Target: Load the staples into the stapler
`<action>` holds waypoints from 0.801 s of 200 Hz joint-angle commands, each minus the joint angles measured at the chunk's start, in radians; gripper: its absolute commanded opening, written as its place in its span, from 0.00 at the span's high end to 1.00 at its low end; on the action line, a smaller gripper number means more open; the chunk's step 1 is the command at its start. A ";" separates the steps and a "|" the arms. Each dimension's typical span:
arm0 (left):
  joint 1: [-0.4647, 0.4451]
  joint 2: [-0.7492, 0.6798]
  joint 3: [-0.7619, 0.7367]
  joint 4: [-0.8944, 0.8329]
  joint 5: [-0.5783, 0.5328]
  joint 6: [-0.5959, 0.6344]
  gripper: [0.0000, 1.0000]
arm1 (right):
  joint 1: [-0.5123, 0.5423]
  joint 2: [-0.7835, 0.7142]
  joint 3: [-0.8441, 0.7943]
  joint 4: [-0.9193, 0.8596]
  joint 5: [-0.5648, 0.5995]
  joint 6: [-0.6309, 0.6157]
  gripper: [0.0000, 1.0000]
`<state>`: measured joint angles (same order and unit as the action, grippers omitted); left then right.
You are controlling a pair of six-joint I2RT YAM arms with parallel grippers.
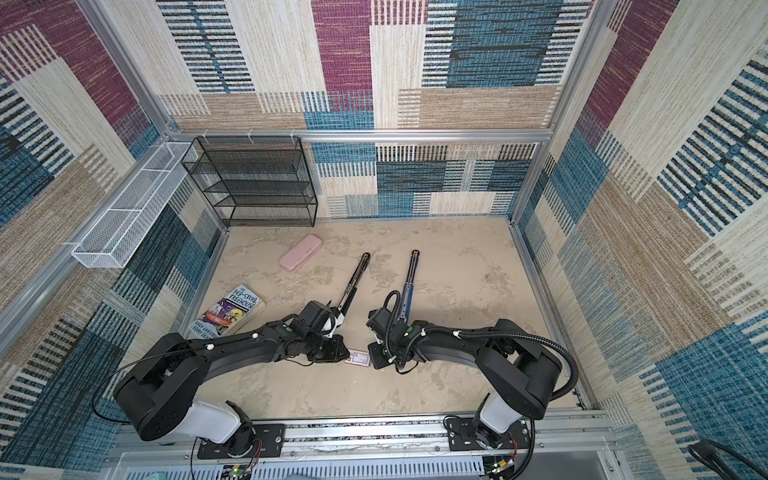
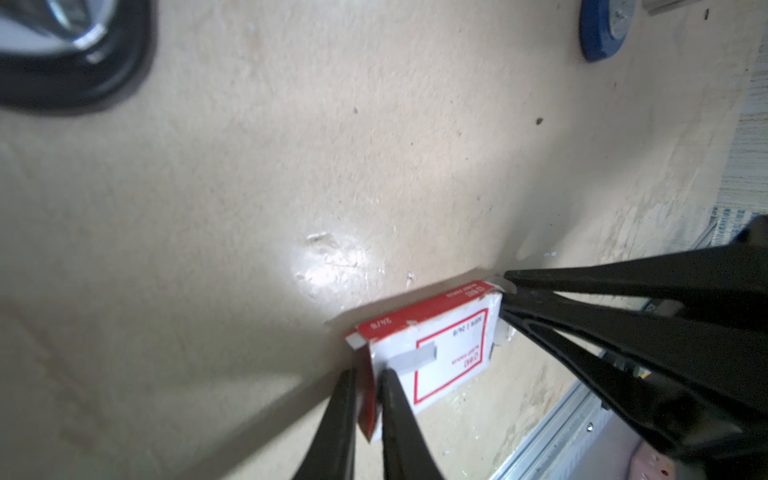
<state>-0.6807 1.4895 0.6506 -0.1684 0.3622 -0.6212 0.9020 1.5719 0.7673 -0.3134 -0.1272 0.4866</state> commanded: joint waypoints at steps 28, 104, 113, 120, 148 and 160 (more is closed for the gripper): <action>0.000 -0.011 -0.012 0.021 0.020 -0.004 0.96 | 0.002 -0.009 -0.003 -0.013 0.006 0.017 0.89; 0.000 -0.031 -0.024 0.024 0.017 -0.007 1.00 | 0.002 -0.019 -0.008 -0.031 0.037 0.022 0.94; 0.000 -0.034 -0.025 0.026 0.014 -0.007 1.00 | 0.002 -0.024 -0.013 -0.033 0.042 0.023 0.94; 0.001 -0.034 -0.025 0.024 0.015 -0.007 1.00 | 0.000 -0.027 -0.015 -0.033 0.043 0.023 0.94; 0.000 -0.031 -0.022 0.023 0.017 -0.005 1.00 | -0.001 -0.035 -0.021 -0.036 0.050 0.024 0.95; 0.000 -0.029 -0.020 0.019 0.018 -0.005 1.00 | -0.001 -0.035 -0.021 -0.039 0.055 0.024 0.97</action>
<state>-0.6823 1.4586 0.6292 -0.1547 0.3740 -0.6216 0.9020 1.5421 0.7506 -0.3347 -0.1051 0.4999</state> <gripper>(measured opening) 0.059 0.057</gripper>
